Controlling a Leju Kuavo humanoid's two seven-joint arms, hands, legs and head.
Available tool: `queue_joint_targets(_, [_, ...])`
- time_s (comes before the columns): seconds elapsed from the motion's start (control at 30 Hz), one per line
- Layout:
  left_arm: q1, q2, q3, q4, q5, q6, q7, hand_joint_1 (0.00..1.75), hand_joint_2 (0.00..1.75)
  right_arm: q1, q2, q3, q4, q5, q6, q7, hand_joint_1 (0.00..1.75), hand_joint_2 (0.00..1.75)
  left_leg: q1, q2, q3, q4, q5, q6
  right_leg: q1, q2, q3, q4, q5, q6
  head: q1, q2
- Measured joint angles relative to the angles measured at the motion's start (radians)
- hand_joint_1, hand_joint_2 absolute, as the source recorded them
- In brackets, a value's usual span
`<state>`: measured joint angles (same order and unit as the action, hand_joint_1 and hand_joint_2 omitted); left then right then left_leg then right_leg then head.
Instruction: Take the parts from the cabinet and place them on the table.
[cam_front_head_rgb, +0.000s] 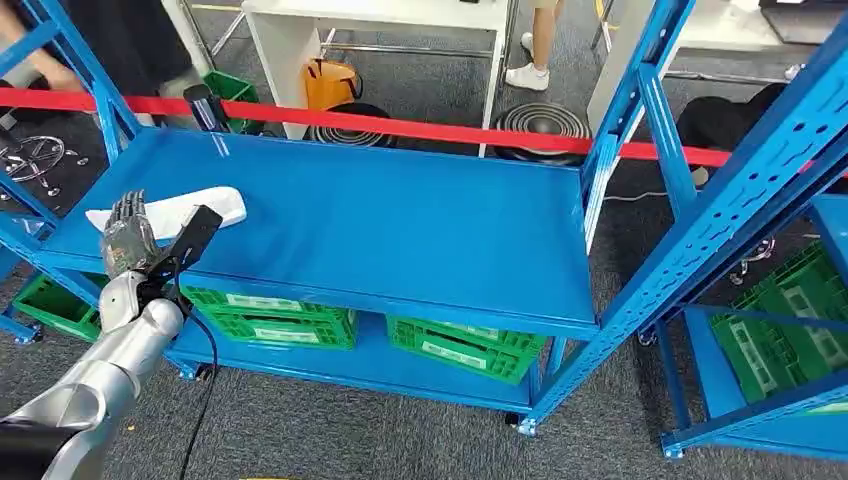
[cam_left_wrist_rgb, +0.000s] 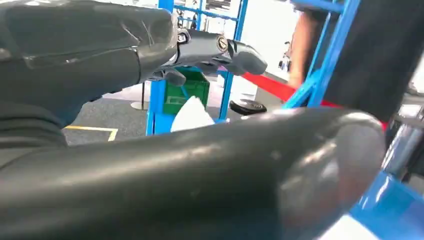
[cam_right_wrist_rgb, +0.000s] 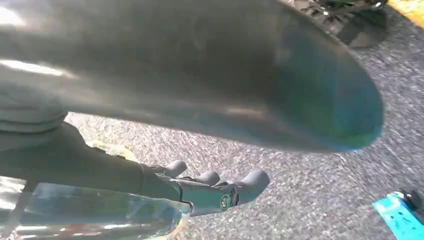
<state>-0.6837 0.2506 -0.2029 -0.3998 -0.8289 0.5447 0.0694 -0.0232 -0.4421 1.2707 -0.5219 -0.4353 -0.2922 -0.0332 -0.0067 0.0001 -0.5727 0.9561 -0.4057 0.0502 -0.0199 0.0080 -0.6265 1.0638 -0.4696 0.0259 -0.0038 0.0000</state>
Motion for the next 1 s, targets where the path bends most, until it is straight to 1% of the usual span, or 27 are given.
queue_joint_targets(0.03, [0.001,-0.002,0.000,0.000,0.000,0.000,0.000,0.00,0.00,0.000,0.000,0.000,0.000,0.000,0.000,0.000,0.00,0.00,0.000,0.000,-0.001,0.000,0.000,0.000,-0.002,0.000,-0.042,0.087,-0.036,-0.006,0.001,0.000])
queue_joint_targets(0.07, [0.004,-0.004,-0.001,0.000,0.000,0.000,0.000,0.00,0.00,0.000,0.000,0.000,0.000,-0.001,0.000,0.002,0.00,0.00,-0.001,0.000,-0.001,0.000,-0.001,0.000,-0.004,0.000,-0.085,0.172,-0.068,-0.007,0.000,0.000])
queue_joint_targets(0.1, [0.008,-0.006,-0.001,0.000,-0.001,0.000,0.000,0.00,0.00,0.001,0.000,0.001,0.000,-0.001,0.000,0.002,0.00,0.00,-0.001,0.000,-0.002,0.001,-0.002,0.000,-0.004,0.000,-0.118,0.236,-0.085,-0.004,0.001,0.000])
queue_joint_targets(0.13, [0.013,-0.007,-0.001,0.000,-0.001,0.000,0.000,0.00,0.00,0.002,0.001,0.001,0.000,-0.001,0.000,0.002,0.00,0.00,-0.001,0.000,-0.002,0.001,-0.002,-0.001,-0.006,-0.001,-0.127,0.248,-0.083,0.005,0.000,0.000])
queue_joint_targets(0.17, [0.015,-0.008,-0.001,0.000,-0.001,0.000,0.001,0.00,0.00,0.002,0.001,0.002,0.000,-0.001,0.000,0.002,0.00,0.00,0.000,-0.001,-0.002,0.002,-0.004,-0.004,-0.008,-0.001,-0.107,0.206,-0.062,0.016,0.001,0.000])
queue_joint_targets(0.2, [0.016,-0.009,-0.001,0.000,-0.001,0.000,0.001,0.00,0.00,0.002,0.000,0.002,0.000,-0.001,0.000,0.002,0.00,0.00,0.002,-0.001,-0.002,0.005,-0.006,-0.008,-0.011,-0.002,-0.063,0.118,-0.027,0.029,0.000,0.000])
queue_joint_targets(0.23, [0.015,-0.010,-0.001,0.000,-0.001,0.000,0.001,0.00,0.00,0.001,-0.002,0.002,0.000,-0.001,0.000,0.002,0.00,0.00,0.004,-0.002,-0.001,0.012,-0.010,-0.014,-0.014,-0.004,-0.007,0.011,0.010,0.040,0.000,0.000])
queue_joint_targets(0.27, [0.014,-0.010,-0.001,0.000,-0.001,0.000,0.001,0.00,0.00,0.001,-0.002,0.002,0.000,-0.001,0.000,0.002,0.00,0.00,0.004,-0.002,-0.004,0.022,-0.017,-0.024,-0.017,-0.008,0.034,-0.070,0.029,0.040,0.001,0.000])
queue_joint_targets(0.3, [0.014,-0.008,-0.001,0.000,-0.001,0.000,0.001,0.00,0.00,-0.001,0.000,0.002,0.000,-0.002,0.000,0.003,0.00,0.00,-0.004,-0.003,-0.009,0.028,-0.024,-0.033,-0.009,-0.007,0.040,-0.062,0.028,0.027,0.002,0.000])
queue_joint_targets(0.33, [0.014,-0.008,-0.002,0.000,-0.001,0.000,0.001,0.00,0.00,-0.002,-0.002,0.002,0.000,-0.002,0.000,0.003,0.00,0.00,-0.002,-0.002,-0.009,0.032,-0.027,-0.038,-0.008,-0.003,0.037,-0.061,0.028,0.012,-0.002,0.000])
queue_joint_targets(0.4, [0.013,-0.007,-0.002,0.000,-0.001,0.000,0.002,0.00,0.00,0.000,-0.001,0.002,0.000,-0.002,0.000,0.003,0.00,0.00,0.003,-0.001,-0.008,0.031,-0.026,-0.046,-0.002,-0.003,0.035,-0.061,0.027,-0.002,-0.001,0.000])
queue_joint_targets(0.43, [0.013,-0.005,-0.002,0.000,-0.002,0.000,0.002,0.00,0.00,0.000,0.000,0.002,0.000,-0.002,0.000,0.003,0.00,0.00,0.005,-0.002,-0.008,0.035,-0.031,-0.051,-0.013,-0.002,0.038,-0.063,0.029,-0.009,-0.001,0.000])
queue_joint_targets(0.47, [0.012,-0.005,-0.002,0.000,-0.002,-0.001,0.002,0.00,0.00,-0.001,0.000,0.002,0.000,-0.002,0.000,0.003,0.00,0.00,0.010,-0.001,-0.019,0.050,-0.042,-0.058,-0.014,0.000,0.042,-0.064,0.029,-0.011,-0.001,0.000])
queue_joint_targets(0.5, [0.009,-0.004,-0.002,0.000,-0.004,-0.001,0.002,0.00,0.00,-0.002,-0.001,0.002,0.000,-0.002,0.000,0.003,0.00,0.00,0.011,-0.001,-0.038,0.097,-0.070,-0.064,-0.013,0.000,0.044,-0.064,0.026,-0.016,-0.003,0.000])
queue_joint_targets(0.57, [0.009,-0.003,-0.002,0.001,-0.005,-0.006,0.002,0.00,0.00,-0.001,0.001,0.002,0.000,-0.002,0.000,0.003,0.00,0.00,0.013,-0.001,-0.125,0.269,-0.142,-0.074,-0.011,-0.001,0.046,-0.064,0.022,-0.022,-0.002,0.000])
queue_joint_targets(0.6, [0.011,-0.003,-0.002,0.002,-0.005,-0.011,0.001,0.00,0.00,-0.001,0.002,0.003,0.000,-0.002,0.001,0.003,0.00,0.00,0.015,-0.001,-0.163,0.336,-0.161,-0.076,-0.009,0.000,0.047,-0.064,0.021,-0.023,-0.002,0.000])
queue_joint_targets(0.63, [0.013,-0.003,-0.002,0.004,-0.005,-0.012,0.001,0.00,0.00,-0.001,0.002,0.003,0.000,-0.002,0.002,0.003,0.00,0.00,0.016,-0.001,-0.184,0.364,-0.158,-0.076,-0.008,0.000,0.049,-0.063,0.019,-0.025,-0.002,0.000])
queue_joint_targets(0.67, [0.013,-0.003,-0.002,0.005,-0.005,-0.014,0.000,0.00,0.00,-0.001,0.002,0.003,0.000,-0.004,0.002,0.003,0.00,0.00,0.017,-0.001,-0.179,0.341,-0.133,-0.073,-0.006,0.001,0.052,-0.064,0.017,-0.027,-0.002,0.000])
queue_joint_targets(0.7, [0.012,-0.003,-0.002,0.005,-0.006,-0.016,-0.001,0.00,0.00,-0.001,0.003,0.003,0.000,-0.006,0.003,0.003,0.00,0.00,0.017,-0.001,-0.153,0.278,-0.090,-0.069,-0.004,0.002,0.057,-0.064,0.015,-0.028,-0.002,0.000])
queue_joint_targets(0.73, [0.007,-0.002,-0.002,0.005,-0.007,-0.020,-0.001,0.00,0.00,-0.001,0.003,0.003,0.000,-0.008,0.003,0.003,0.00,0.00,0.016,-0.001,-0.107,0.181,-0.038,-0.061,-0.003,0.003,0.063,-0.064,0.012,-0.027,-0.002,0.000])
queue_joint_targets(0.77, [0.001,-0.001,-0.003,0.005,-0.007,-0.022,-0.002,0.00,0.00,-0.001,0.003,0.003,0.000,-0.011,0.003,0.002,0.00,0.00,0.014,-0.001,-0.060,0.082,0.008,-0.049,-0.001,0.003,0.068,-0.065,0.009,-0.025,-0.002,0.000])
queue_joint_targets(0.8, [-0.006,0.000,-0.003,0.005,-0.008,-0.023,-0.002,0.00,0.00,-0.001,0.005,0.003,0.000,-0.013,0.003,0.001,0.00,0.00,0.008,0.000,-0.041,0.055,-0.010,-0.042,0.004,0.003,0.067,-0.065,0.007,-0.022,0.000,0.000])
queue_joint_targets(0.83, [-0.011,-0.001,-0.003,0.006,-0.008,-0.023,-0.002,0.00,0.00,-0.001,0.003,0.002,0.000,-0.016,0.003,-0.001,0.00,0.00,0.004,0.001,-0.035,0.044,-0.013,-0.038,0.005,0.004,0.063,-0.065,0.006,-0.018,-0.003,0.000])
queue_joint_targets(0.9, [-0.012,-0.001,-0.003,0.007,-0.009,-0.024,-0.001,0.00,0.00,0.005,0.003,0.003,0.000,-0.018,0.003,-0.002,0.00,0.00,-0.001,0.001,-0.036,0.046,-0.016,-0.032,0.001,0.003,0.063,-0.069,0.006,-0.008,-0.002,0.000])
queue_joint_targets(0.93, [-0.014,-0.001,-0.003,0.007,-0.010,-0.023,-0.001,0.00,0.00,0.005,0.002,0.003,0.000,-0.019,0.004,-0.002,0.00,0.00,-0.001,0.000,-0.031,0.035,-0.013,-0.027,0.004,0.003,0.068,-0.073,0.005,-0.003,-0.002,0.000])
queue_joint_targets(0.97, [-0.014,-0.002,-0.003,0.007,-0.012,-0.022,-0.001,0.00,0.00,0.006,-0.001,0.003,0.000,-0.021,0.004,-0.002,0.00,0.00,0.009,0.004,-0.015,0.015,-0.004,-0.022,0.002,-0.001,0.061,-0.060,-0.001,-0.001,0.000,0.000])
queue_joint_targets(1.0, [-0.018,-0.003,-0.003,0.007,-0.014,-0.022,-0.001,0.00,0.00,0.005,-0.003,0.003,0.000,-0.021,0.005,-0.003,0.00,0.00,0.008,0.004,-0.009,0.010,-0.006,-0.016,0.004,-0.001,0.043,-0.023,-0.019,-0.005,0.000,0.000])
